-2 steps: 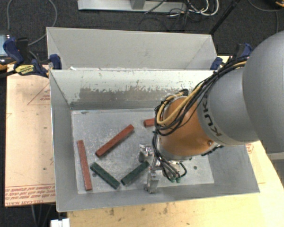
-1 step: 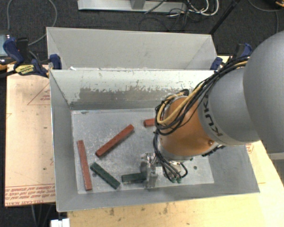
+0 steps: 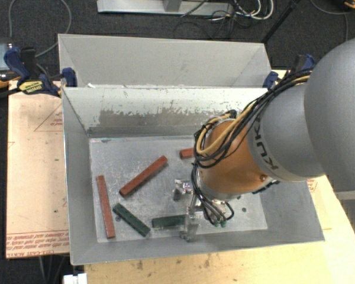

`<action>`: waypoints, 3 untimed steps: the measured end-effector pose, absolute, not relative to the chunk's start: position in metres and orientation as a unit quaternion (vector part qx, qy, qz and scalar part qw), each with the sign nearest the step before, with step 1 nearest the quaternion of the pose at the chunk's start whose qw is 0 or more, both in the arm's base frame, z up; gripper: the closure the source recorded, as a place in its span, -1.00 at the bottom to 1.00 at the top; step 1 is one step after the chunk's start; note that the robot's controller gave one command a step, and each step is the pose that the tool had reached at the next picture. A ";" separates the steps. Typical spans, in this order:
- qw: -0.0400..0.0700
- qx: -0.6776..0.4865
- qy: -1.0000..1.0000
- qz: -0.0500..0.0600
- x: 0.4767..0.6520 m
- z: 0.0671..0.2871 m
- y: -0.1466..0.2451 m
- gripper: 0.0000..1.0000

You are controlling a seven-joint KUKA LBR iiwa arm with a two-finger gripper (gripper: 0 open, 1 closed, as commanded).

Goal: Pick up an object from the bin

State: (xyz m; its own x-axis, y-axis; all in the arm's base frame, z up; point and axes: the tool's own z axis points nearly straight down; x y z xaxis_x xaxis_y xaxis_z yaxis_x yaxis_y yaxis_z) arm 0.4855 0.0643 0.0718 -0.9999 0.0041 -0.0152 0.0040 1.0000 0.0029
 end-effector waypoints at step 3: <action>0.006 0.047 0.999 0.002 0.549 0.276 0.117 1.00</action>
Offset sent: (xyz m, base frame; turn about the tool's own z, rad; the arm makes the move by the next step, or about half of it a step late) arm 0.0000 0.0000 0.0000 0.0000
